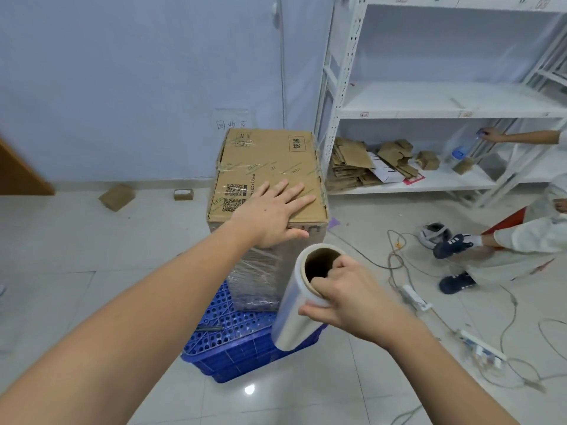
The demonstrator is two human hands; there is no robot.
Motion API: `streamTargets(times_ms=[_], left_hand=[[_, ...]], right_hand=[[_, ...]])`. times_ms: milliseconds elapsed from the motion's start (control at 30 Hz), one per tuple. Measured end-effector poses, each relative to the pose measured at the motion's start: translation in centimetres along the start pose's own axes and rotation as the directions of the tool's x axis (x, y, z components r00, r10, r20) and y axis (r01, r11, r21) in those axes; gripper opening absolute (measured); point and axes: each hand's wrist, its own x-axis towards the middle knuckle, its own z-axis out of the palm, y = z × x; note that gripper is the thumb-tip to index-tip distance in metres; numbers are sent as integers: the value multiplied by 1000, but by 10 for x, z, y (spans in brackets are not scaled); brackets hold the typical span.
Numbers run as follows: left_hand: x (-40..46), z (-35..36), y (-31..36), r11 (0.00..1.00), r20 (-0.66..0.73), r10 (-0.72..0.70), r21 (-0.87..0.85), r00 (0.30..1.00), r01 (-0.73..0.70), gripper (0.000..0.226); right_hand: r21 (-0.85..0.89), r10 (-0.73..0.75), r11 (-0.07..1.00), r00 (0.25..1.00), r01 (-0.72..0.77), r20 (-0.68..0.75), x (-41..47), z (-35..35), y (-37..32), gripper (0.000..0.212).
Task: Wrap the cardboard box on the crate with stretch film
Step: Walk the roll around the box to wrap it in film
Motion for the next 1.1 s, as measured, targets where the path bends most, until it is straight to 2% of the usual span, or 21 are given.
streamTargets(times_ms=[100,233,400,533,600,733,867,933,1033,1100], left_hand=[[-2,1,-2,1000,-12,-6,-1,1000,6,86],[-4,1,-2,1000,-23,-4,-1,1000,4,85],[-3,3,-3,1000,-45,-9,-27,999,8,86],[-3,4,-5,998,-56,-8,-59,998,5,87],[-4,3,-5,995,-74,-11,-101,997,3,89],[-11,-2,-7,974,-133,-21,-228,991,-10,91],[-18,-6,-13,934,-166,21,-349,986,-78,72],[-18,-14,-25,905,-170,97,-395,981,-159,61],[-22,-20,-55,873,-85,319,-361,944,-328,63],[-27,-17,-82,855,-71,417,-307,906,-418,71]], right_hand=[[43,-90,995,996,89,25,13,7,-16,43],[0,-167,986,984,167,64,21,16,-30,42],[-18,-137,990,987,139,89,17,13,-33,45],[-91,46,995,989,-33,140,9,7,-58,36],[-110,184,979,978,-173,101,8,8,-77,30],[-125,495,863,869,-490,11,19,15,-103,36],[-170,619,769,784,-616,-38,38,21,-104,53],[-206,647,745,762,-635,-9,45,24,-106,52],[-248,685,712,728,-657,38,55,18,-112,47],[-213,765,642,635,-737,106,62,11,-119,43]])
